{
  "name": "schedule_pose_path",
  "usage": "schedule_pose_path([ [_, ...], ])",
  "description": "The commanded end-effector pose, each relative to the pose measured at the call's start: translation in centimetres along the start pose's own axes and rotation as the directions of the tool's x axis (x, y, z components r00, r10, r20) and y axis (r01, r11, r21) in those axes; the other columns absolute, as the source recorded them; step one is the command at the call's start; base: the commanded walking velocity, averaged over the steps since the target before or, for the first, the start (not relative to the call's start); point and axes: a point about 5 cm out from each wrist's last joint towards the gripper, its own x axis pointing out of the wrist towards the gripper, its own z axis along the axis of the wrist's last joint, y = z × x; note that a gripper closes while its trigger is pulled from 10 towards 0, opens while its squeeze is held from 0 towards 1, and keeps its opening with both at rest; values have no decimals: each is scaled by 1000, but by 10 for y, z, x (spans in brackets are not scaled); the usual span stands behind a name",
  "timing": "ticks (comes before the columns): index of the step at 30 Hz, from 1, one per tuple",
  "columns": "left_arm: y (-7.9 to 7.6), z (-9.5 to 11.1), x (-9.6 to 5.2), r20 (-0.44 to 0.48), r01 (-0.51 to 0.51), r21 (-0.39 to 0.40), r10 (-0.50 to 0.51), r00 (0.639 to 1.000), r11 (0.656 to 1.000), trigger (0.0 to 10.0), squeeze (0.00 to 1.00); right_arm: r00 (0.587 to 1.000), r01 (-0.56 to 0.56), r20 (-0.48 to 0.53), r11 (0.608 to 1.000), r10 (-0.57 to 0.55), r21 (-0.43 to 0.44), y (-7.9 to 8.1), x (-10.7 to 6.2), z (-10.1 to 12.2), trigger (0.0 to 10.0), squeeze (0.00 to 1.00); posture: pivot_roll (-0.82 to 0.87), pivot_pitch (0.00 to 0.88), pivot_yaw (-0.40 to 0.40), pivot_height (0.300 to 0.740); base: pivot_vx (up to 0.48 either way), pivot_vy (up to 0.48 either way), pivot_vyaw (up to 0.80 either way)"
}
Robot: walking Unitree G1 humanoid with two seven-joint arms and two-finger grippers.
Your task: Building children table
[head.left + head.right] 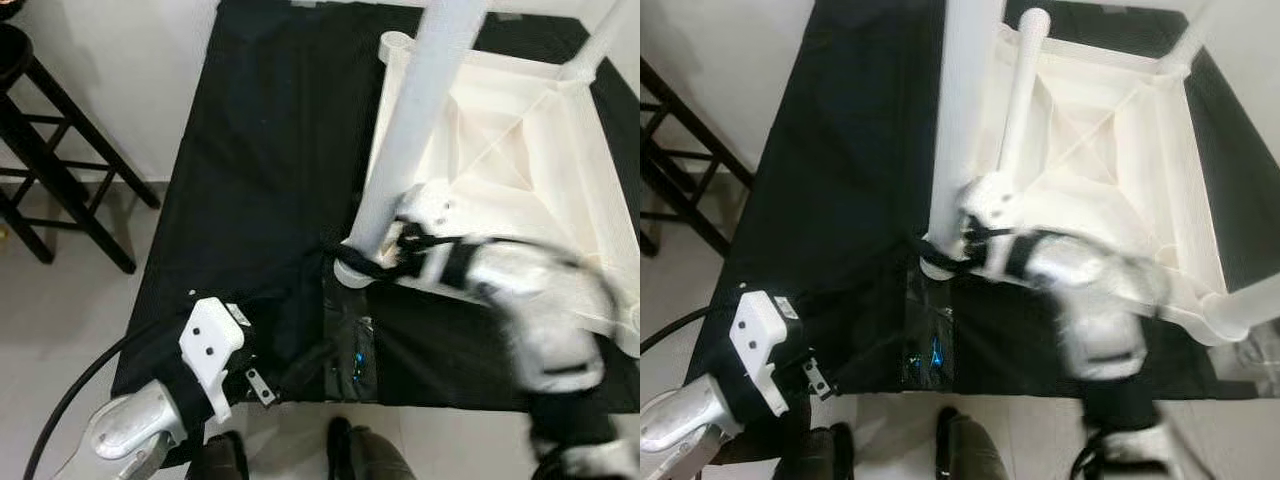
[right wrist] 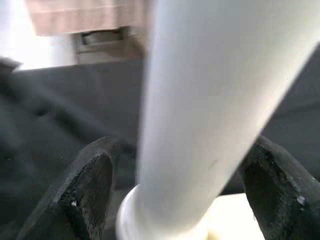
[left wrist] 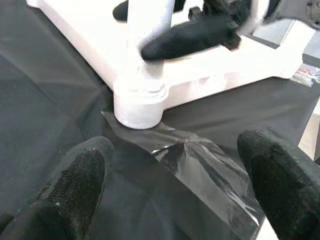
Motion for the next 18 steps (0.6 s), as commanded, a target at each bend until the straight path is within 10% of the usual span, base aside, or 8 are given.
schedule_pose_path([
  [1, -2, -1, -1, -4, 10, -9, -10, 1000, 1000, 10000, 0, 997, -78, -9, 997, 78, 5, 1, 1, -7, 10000, 0, 117, 286, -88, 740, 0, 0, 0],
  [7, -2, -1, -1, -3, 5, -6, -6, 1000, 1000, 10000, 0, 999, -52, 7, 999, 52, -15, -24, 0, 1, 10000, 0, 118, 288, -91, 740, 0, 0, 0],
  [9, -3, -1, 0, -2, 6, -7, -6, 1000, 1000, 10000, 0, 998, -37, 53, 999, 37, -4, -41, 2, 10, 0, 0, 123, 289, -91, 740, 0, 0, 0],
  [18, -3, 0, 0, 1, 2, -5, -2, 1000, 1000, 10000, 0, 987, -138, 86, 990, 135, 33, -46, 3, 1, 0, 0, 126, 291, -91, 740, 0, 0, 0],
])
